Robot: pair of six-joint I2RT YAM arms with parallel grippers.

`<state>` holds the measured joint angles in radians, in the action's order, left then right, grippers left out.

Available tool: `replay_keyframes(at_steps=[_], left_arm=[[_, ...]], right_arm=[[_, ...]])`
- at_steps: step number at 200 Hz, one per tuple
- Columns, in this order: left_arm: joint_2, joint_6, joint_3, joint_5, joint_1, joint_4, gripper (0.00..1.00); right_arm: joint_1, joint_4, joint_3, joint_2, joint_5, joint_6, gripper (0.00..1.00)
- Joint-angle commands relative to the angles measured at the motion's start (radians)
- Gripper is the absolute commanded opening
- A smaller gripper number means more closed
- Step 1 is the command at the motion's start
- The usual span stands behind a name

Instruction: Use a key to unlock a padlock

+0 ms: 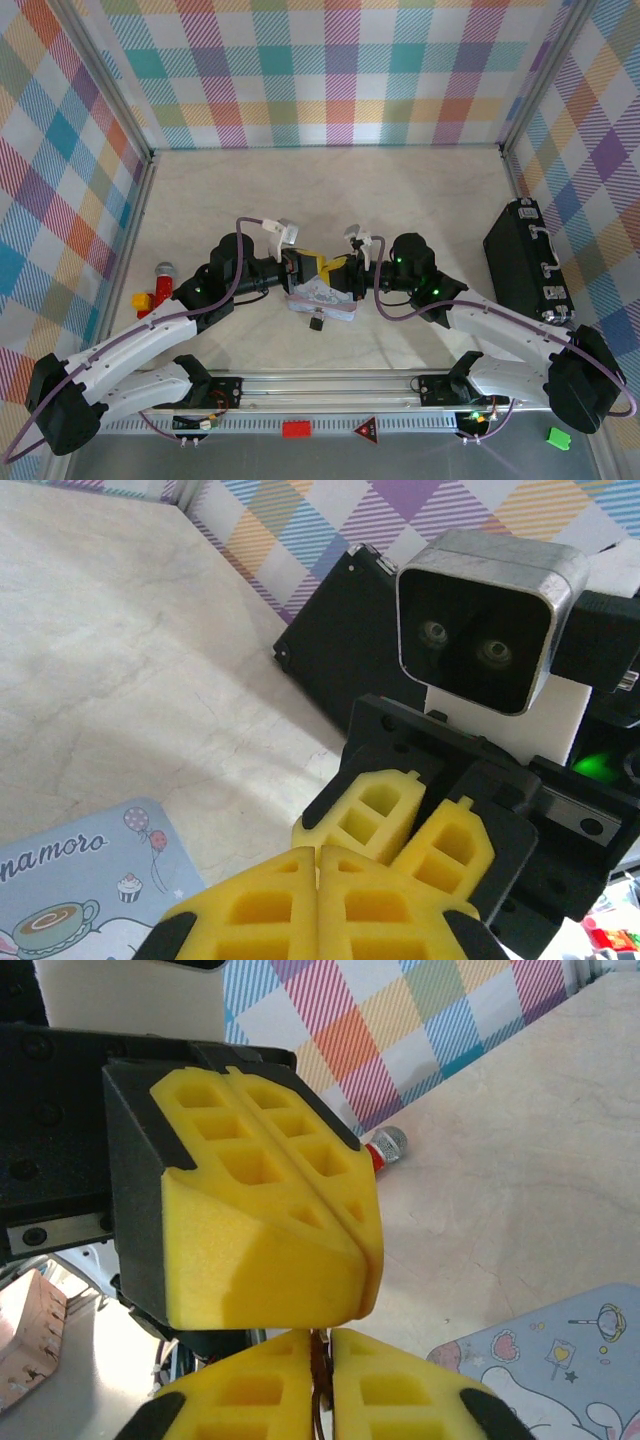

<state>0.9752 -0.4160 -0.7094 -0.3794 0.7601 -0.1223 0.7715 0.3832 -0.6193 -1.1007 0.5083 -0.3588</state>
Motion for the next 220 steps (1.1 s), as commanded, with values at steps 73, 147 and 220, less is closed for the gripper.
replay_keyframes(at_steps=[73, 147, 220], left_arm=[[0.026, -0.444, 0.051, 0.439, 0.007, -0.071, 0.0], [0.135, -0.641, 0.105, 0.379, 0.033, -0.419, 0.0], [0.16, -0.627, 0.081, 0.363, 0.08, -0.474, 0.0]], right_arm=[[-0.127, 0.415, 0.157, 0.035, -0.127, -0.343, 0.51], [-0.136, 0.814, 0.242, -0.102, -0.224, -0.694, 0.53], [-0.135, 0.798, 0.201, -0.136, -0.183, -0.67, 0.55]])
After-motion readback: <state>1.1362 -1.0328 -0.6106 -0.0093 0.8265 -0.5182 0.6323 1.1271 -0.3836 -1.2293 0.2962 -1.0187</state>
